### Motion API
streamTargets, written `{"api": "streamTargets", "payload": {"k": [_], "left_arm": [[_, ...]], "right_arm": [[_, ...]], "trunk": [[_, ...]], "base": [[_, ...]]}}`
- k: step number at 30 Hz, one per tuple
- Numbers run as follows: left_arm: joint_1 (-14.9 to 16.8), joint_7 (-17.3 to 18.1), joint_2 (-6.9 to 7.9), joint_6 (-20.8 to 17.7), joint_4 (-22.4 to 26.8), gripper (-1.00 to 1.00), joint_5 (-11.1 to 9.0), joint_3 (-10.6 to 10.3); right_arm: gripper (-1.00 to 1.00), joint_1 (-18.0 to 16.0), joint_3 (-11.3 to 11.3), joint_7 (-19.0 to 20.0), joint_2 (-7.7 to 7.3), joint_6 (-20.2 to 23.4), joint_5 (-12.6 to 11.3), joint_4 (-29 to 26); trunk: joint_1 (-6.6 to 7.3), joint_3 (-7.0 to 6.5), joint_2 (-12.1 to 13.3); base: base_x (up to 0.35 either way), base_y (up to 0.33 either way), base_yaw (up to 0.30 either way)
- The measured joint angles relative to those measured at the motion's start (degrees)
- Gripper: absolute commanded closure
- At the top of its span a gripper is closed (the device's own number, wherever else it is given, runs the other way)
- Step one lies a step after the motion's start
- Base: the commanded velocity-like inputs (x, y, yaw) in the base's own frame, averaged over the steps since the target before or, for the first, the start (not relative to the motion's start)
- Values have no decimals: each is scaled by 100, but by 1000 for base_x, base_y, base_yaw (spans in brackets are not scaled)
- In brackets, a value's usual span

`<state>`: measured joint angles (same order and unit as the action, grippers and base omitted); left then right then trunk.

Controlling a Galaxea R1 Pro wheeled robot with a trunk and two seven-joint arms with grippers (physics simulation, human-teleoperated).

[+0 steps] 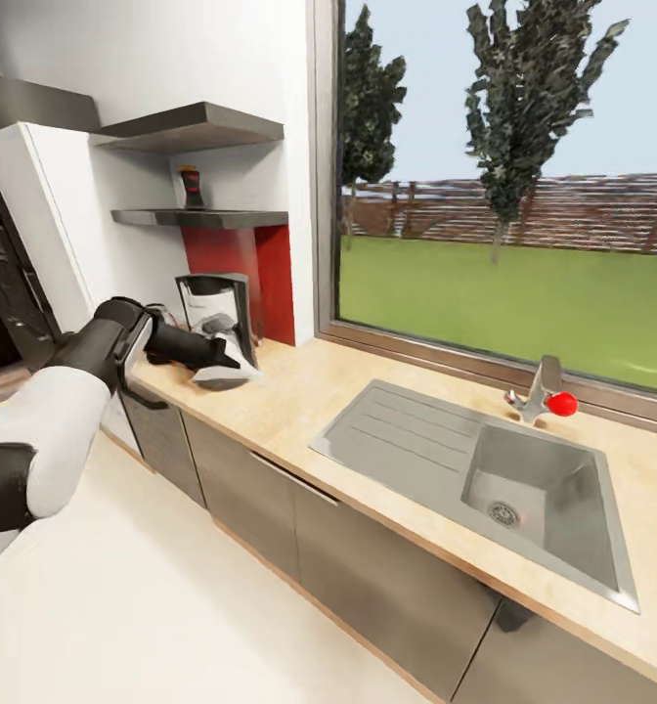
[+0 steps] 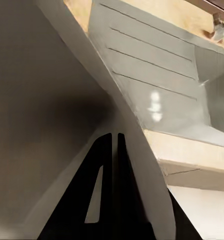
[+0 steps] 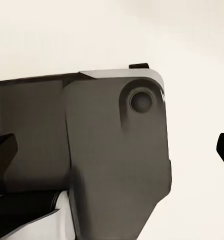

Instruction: Set up a coffee station on the kitchen countertop: keep the coffee maker on the countertop, move the bottle of coffee from the kitchen shelf to the counter next to the coffee maker, place a paper coffee filter on top of the coffee maker, put the saucer next to the coffee maker with the coffee cup on the saucer, and place the electric kettle next to the coffee maker.

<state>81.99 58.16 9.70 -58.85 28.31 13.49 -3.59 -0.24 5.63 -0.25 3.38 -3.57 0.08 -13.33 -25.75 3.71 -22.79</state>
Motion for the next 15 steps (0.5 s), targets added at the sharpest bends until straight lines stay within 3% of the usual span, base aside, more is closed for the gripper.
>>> {"api": "streamTargets", "payload": {"k": [5, 8, 13, 14, 15], "left_arm": [[1414, 10, -69, -10, -1496, 100, 987, 34], [2037, 4, -110, -23, -2068, 100, 1244, 38], [2901, -147, -144, -49, -2879, 100, 1372, -4], [3094, -244, -145, -47, -2958, 100, 1408, -82], [3354, -366, -148, -54, -3033, 100, 1467, -361]], "right_arm": [[-100, 0, -1, 3, 0, -2, -2, 8], [-100, 0, -1, 6, 0, -3, -6, 13], [-100, 0, 0, 8, 7, -4, -8, 23], [-100, 0, 0, 8, 7, -4, -9, 24], [-100, 0, 0, 9, 8, -4, -9, 24]], "trunk": [[1, 1, -2], [1, 1, -3], [1, 2, -3], [0, 1, -1], [1, 0, -2]], "base": [[0, 0, 32], [0, 0, 6], [0, 0, 1], [0, 0, 0], [0, 0, 0]]}}
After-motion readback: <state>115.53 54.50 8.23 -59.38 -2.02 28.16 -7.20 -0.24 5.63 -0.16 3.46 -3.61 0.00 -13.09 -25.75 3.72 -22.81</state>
